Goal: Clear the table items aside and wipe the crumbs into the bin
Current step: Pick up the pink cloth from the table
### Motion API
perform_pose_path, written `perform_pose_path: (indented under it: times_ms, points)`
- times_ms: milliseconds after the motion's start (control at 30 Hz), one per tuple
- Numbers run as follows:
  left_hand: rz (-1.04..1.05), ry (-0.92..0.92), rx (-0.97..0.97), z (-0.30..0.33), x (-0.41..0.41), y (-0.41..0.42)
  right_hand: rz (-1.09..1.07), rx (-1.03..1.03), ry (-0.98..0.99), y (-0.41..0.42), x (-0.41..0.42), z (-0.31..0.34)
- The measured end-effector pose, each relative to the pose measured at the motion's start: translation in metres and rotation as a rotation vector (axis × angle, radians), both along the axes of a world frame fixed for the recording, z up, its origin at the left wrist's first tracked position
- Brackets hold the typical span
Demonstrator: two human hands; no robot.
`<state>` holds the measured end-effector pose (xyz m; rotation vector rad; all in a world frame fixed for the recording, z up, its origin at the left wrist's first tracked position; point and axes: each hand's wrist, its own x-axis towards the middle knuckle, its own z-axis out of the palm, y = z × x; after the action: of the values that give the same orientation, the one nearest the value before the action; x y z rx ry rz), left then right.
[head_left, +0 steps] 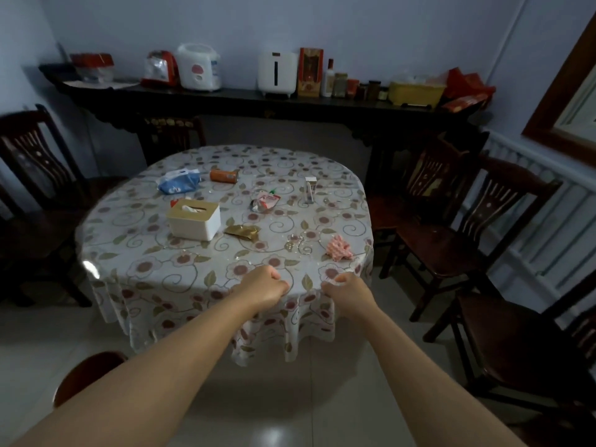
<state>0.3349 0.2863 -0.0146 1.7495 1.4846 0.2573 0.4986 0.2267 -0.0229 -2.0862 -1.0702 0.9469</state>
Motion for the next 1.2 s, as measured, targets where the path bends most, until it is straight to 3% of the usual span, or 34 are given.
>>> perform_pose_path:
  times_ms: [200, 400, 667, 1200]
  points:
    - [-0.089, 0.043, 0.015, -0.006, 0.053, 0.103, -0.08, -0.067, -0.082, 0.074, 0.067, -0.006]
    - [-0.112, 0.074, -0.022, -0.016, 0.112, 0.145, -0.041, -0.132, -0.106, 0.133, 0.117, -0.024]
    - [-0.011, 0.071, -0.041, -0.037, 0.163, 0.172, 0.105, -0.139, -0.087, 0.183, 0.152, -0.036]
    - [0.065, 0.073, -0.107, -0.033, 0.21, 0.192, 0.106, -0.134, -0.048, 0.204, 0.197, -0.029]
